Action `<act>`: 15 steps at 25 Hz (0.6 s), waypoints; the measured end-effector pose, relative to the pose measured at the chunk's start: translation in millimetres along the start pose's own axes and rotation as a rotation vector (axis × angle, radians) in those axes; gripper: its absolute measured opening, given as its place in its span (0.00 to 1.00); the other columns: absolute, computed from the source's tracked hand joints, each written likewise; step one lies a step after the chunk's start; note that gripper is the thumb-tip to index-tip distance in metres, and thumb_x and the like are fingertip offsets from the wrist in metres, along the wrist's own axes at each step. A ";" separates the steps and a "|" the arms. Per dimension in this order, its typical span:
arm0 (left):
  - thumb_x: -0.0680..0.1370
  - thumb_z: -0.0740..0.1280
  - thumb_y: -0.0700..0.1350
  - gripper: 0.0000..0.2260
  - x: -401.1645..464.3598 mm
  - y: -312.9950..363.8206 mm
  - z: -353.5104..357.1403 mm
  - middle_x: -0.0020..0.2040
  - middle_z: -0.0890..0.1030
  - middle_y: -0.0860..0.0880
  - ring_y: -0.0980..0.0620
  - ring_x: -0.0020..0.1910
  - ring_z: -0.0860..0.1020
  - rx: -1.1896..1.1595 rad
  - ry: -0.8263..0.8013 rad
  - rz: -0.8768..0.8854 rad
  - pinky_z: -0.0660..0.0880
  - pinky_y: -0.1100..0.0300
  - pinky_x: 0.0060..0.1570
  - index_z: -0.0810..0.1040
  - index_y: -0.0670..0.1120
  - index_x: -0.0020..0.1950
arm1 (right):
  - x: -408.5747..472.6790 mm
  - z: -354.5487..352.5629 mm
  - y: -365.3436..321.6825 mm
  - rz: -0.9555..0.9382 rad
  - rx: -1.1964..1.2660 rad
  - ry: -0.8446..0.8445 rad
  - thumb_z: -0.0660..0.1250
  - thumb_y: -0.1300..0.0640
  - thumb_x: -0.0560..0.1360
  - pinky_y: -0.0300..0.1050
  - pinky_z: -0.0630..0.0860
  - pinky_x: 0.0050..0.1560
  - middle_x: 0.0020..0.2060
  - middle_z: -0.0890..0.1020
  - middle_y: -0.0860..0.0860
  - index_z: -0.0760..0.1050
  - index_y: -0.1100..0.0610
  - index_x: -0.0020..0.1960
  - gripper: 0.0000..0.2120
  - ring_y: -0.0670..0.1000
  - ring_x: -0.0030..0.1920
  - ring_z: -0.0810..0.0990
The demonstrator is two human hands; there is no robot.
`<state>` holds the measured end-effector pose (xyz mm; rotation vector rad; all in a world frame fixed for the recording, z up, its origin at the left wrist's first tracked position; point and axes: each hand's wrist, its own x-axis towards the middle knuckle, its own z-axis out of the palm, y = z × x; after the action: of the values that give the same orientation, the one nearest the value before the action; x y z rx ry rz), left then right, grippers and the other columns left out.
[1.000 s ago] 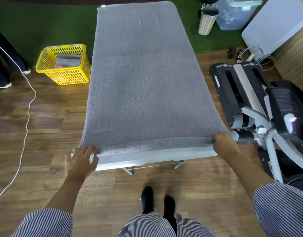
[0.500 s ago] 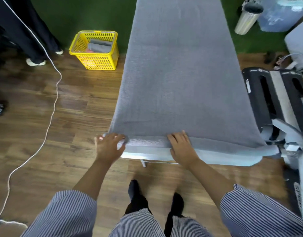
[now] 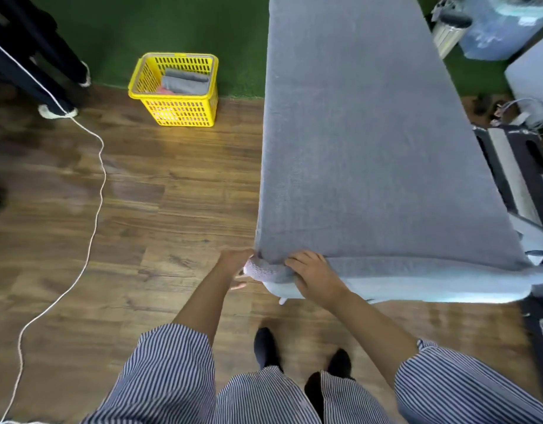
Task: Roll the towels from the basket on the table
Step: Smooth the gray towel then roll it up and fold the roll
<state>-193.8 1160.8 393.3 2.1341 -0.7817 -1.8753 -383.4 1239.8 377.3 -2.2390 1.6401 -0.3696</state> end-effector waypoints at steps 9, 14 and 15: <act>0.72 0.67 0.32 0.07 -5.7 -22.1 -30.2 0.35 0.82 0.47 0.54 0.32 0.77 -0.167 0.010 0.008 0.62 0.63 0.29 0.76 0.44 0.44 | -2.8 -8.7 -3.7 0.071 0.087 -0.076 0.60 0.68 0.71 0.44 0.65 0.62 0.56 0.79 0.57 0.77 0.65 0.57 0.16 0.59 0.57 0.75; 0.78 0.67 0.45 0.12 -29.8 -17.3 -22.7 0.53 0.75 0.53 0.53 0.50 0.74 0.013 -0.215 0.348 0.75 0.53 0.49 0.74 0.58 0.59 | -2.6 -9.0 -4.1 0.069 0.114 -0.101 0.60 0.67 0.73 0.42 0.66 0.62 0.57 0.78 0.54 0.77 0.62 0.58 0.15 0.55 0.58 0.74; 0.77 0.68 0.47 0.14 -31.2 -16.9 -22.2 0.55 0.73 0.54 0.53 0.54 0.73 0.129 -0.286 0.386 0.74 0.54 0.51 0.74 0.58 0.61 | -1.8 -8.4 -2.7 0.070 0.126 -0.116 0.60 0.66 0.74 0.44 0.68 0.62 0.56 0.78 0.53 0.77 0.61 0.59 0.15 0.55 0.58 0.73</act>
<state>-169.9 1186.4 416.1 1.6395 -1.2998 -1.9754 -384.9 1241.3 386.0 -2.0657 1.5850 -0.3093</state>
